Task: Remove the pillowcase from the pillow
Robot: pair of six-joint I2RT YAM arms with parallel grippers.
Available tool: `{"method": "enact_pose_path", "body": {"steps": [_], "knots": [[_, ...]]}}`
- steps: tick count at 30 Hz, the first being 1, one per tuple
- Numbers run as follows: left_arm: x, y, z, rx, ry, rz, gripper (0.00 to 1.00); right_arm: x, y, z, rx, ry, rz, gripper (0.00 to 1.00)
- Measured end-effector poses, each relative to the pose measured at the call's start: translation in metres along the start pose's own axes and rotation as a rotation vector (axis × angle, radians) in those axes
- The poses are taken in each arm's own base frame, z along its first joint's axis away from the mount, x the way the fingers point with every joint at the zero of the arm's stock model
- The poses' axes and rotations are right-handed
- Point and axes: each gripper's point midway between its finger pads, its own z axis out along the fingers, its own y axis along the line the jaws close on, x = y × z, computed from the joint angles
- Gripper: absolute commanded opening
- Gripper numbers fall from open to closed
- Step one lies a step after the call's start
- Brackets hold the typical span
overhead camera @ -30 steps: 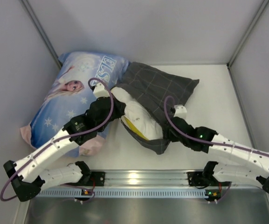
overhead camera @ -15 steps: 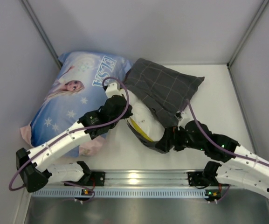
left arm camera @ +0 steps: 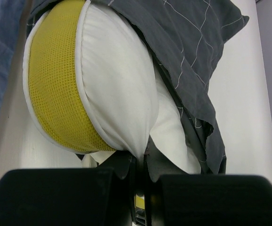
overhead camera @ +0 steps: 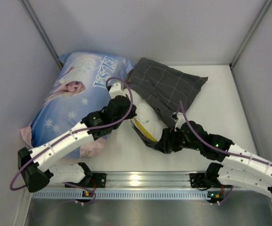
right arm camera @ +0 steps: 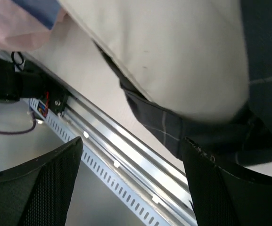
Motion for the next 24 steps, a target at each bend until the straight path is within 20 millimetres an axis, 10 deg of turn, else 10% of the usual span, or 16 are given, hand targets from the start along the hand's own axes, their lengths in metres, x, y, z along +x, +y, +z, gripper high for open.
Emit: {"method": "enact_pose_path", "body": {"steps": [11, 24], "knots": [[0.001, -0.002, -0.001, 0.008, 0.007, 0.002, 0.00, -0.022, 0.030, 0.023, -0.086, 0.047, -0.342, 0.77], [-0.022, -0.022, -0.004, 0.042, -0.033, -0.007, 0.00, 0.050, -0.017, 0.030, -0.038, 0.184, -0.395, 0.74]]}}
